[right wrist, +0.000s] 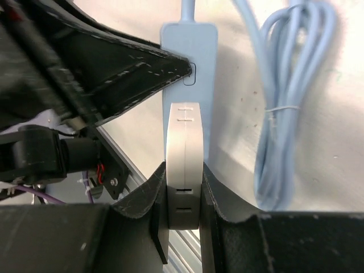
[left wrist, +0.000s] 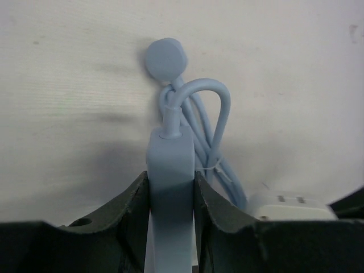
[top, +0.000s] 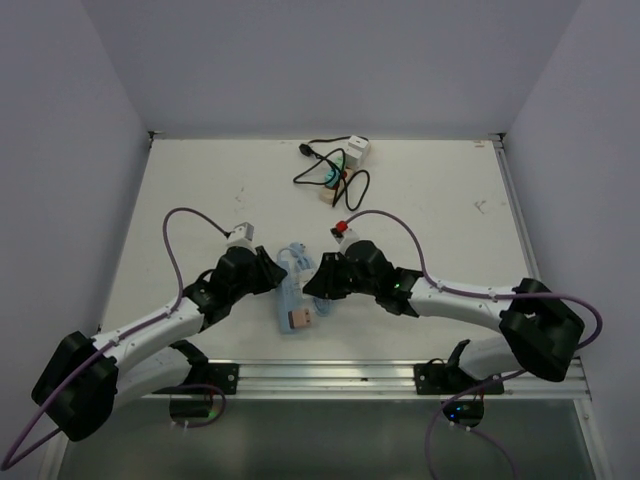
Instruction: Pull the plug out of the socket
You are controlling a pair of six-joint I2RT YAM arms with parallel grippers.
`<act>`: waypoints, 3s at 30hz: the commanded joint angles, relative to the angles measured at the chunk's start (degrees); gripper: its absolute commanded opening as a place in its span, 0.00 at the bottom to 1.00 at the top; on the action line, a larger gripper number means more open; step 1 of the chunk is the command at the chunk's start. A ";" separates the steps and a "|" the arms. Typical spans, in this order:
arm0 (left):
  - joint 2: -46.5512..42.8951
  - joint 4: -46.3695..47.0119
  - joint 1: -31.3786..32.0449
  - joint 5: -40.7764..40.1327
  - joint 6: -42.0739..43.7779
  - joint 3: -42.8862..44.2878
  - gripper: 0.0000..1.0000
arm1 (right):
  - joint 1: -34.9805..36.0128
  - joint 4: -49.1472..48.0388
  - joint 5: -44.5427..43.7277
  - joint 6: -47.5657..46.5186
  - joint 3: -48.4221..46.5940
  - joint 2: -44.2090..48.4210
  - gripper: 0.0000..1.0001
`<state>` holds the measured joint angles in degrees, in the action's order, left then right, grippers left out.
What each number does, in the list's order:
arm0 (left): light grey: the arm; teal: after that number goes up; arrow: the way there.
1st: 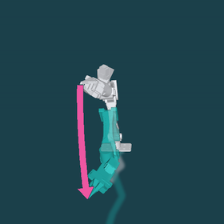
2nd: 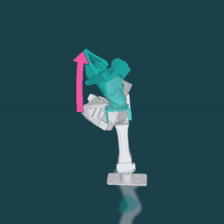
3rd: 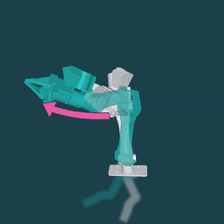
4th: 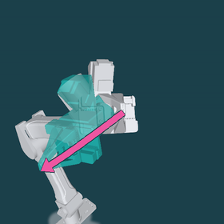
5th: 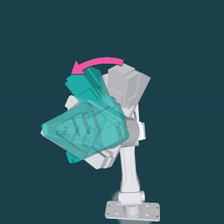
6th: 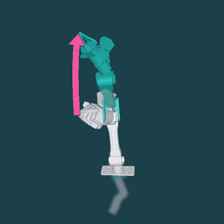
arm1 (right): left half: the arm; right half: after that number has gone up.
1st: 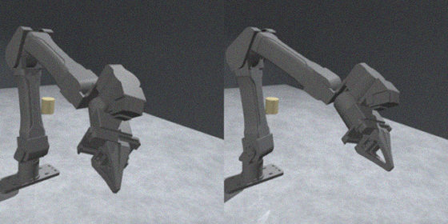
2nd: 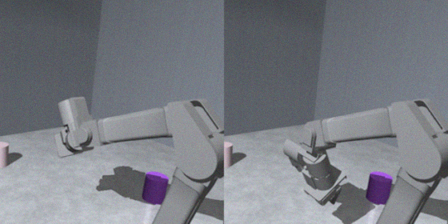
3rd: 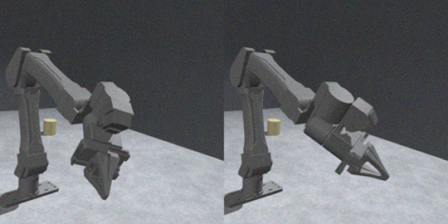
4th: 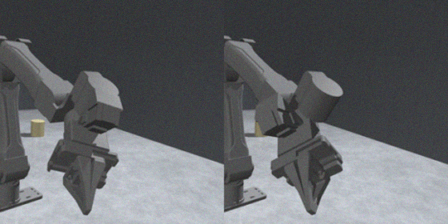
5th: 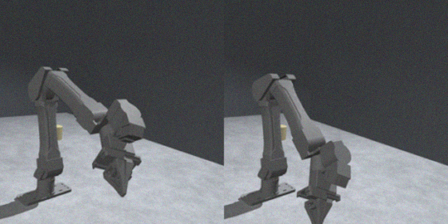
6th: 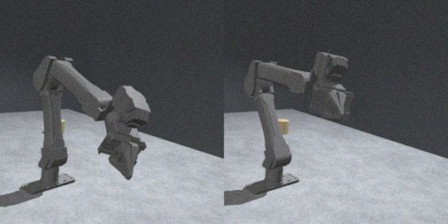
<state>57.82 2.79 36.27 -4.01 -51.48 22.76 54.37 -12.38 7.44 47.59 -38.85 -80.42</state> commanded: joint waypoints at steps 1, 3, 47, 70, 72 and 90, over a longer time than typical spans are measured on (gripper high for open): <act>1.93 -6.03 -0.94 -9.43 4.64 0.70 0.00 | -1.98 1.21 0.20 0.39 0.27 4.75 0.00; 2.90 -6.74 -0.94 -10.23 5.08 1.05 0.00 | -2.42 2.36 0.38 0.39 0.18 5.54 0.00; 1.15 -6.22 -0.94 -5.48 3.06 2.55 0.00 | -48.65 1.30 11.02 -3.47 6.50 -3.08 0.75; 3.26 -3.93 -0.94 -3.90 -0.72 2.11 0.00 | -28.99 15.39 16.04 -9.20 9.67 21.89 0.81; 3.79 -3.75 -0.94 -3.72 -1.42 2.20 0.00 | -22.86 12.66 15.15 -4.47 10.72 20.84 0.80; 4.93 -0.42 -1.03 -5.13 -6.26 2.11 0.00 | 4.51 -0.80 6.09 2.94 -2.01 -4.82 0.76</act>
<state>62.96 -2.52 35.38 -8.78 -56.18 23.03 57.17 -9.23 15.53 49.23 -37.19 -83.77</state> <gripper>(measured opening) 0.352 0.772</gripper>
